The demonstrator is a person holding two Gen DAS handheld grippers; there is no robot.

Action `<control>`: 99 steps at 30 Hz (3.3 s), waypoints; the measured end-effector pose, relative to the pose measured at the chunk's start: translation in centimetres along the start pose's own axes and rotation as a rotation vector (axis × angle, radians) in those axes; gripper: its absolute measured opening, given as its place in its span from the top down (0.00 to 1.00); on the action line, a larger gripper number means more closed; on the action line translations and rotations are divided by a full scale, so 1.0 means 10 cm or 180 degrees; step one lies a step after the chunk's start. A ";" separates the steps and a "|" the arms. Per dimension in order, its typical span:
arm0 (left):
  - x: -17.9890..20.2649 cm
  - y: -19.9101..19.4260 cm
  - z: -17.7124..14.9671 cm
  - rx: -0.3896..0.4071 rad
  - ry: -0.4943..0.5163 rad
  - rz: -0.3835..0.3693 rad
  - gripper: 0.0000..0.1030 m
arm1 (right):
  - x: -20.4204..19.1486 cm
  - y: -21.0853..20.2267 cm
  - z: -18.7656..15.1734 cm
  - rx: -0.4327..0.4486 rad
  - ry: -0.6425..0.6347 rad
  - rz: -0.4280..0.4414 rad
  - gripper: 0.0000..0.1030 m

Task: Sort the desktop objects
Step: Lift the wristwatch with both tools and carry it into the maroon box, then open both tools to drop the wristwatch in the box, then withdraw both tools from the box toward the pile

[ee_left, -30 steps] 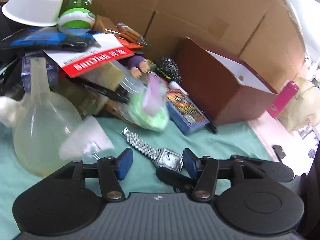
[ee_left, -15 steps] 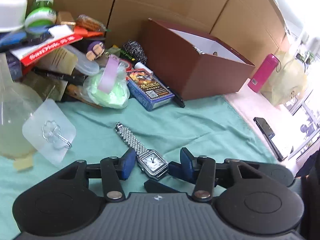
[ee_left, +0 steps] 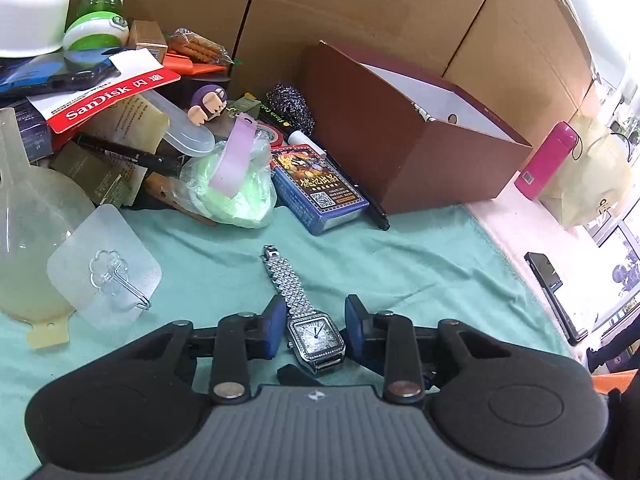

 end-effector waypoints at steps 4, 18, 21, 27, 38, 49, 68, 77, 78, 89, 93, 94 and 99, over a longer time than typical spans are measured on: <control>0.01 -0.02 -0.03 0.0000 0.0041 0.0022 0.75 | 0.00 -0.02 -0.01 0.0006 -0.0016 -0.0078 0.75; 0.35 -0.40 0.27 0.0383 0.0126 -0.0125 0.79 | 0.08 -0.43 0.27 0.0393 -0.0003 -0.0177 0.75; 0.49 -0.46 0.43 0.0489 0.0206 -0.0187 0.79 | 0.16 -0.53 0.41 0.0547 -0.0001 -0.0231 0.75; 0.84 -0.51 0.85 0.0722 0.0523 -0.0241 0.79 | 0.40 -0.68 0.77 0.0877 0.0021 -0.0361 0.75; 1.32 -0.19 1.81 0.1052 0.0800 -0.0402 0.79 | 1.14 -0.59 1.60 0.1272 0.0029 -0.0608 0.75; 0.93 0.77 2.17 0.0757 0.0514 -0.0481 0.98 | 1.66 0.33 1.86 0.0916 0.0113 -0.0246 0.75; 0.56 1.29 2.15 0.0568 0.0491 -0.0236 0.13 | 1.89 1.11 1.62 0.0409 0.0045 -0.0463 0.47; 0.67 1.15 2.07 0.0508 0.0602 -0.0116 0.05 | 1.97 0.99 1.57 0.0480 0.0072 -0.0702 0.09; 0.69 1.13 2.06 0.0505 0.0616 -0.0103 0.05 | 1.97 0.98 1.56 0.0466 0.0093 -0.0685 0.08; 0.80 0.90 1.92 0.0514 0.0657 -0.0135 0.05 | 1.95 0.77 1.50 0.0369 0.0188 -0.0855 0.07; 0.85 0.79 1.86 0.0534 0.0671 -0.0159 0.05 | 1.97 0.70 1.49 0.0354 0.0239 -0.0901 0.07; 0.87 0.76 1.85 0.0540 0.0677 -0.0169 0.05 | 1.97 0.67 1.48 0.0357 0.0251 -0.0905 0.07; 0.97 0.59 1.76 0.0597 0.0758 -0.0254 0.05 | 1.97 0.51 1.44 0.0355 0.0342 -0.0954 0.07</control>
Point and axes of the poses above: each gripper's, at about its wrist camera, not at the fingertips, and y roughly the way its jaws point, x to its right, z to its top, the point moved 8 cm from there along y, roughly the way its jaws point, and after that the axes turned 14 degrees about -z, right-handed, at the moved point
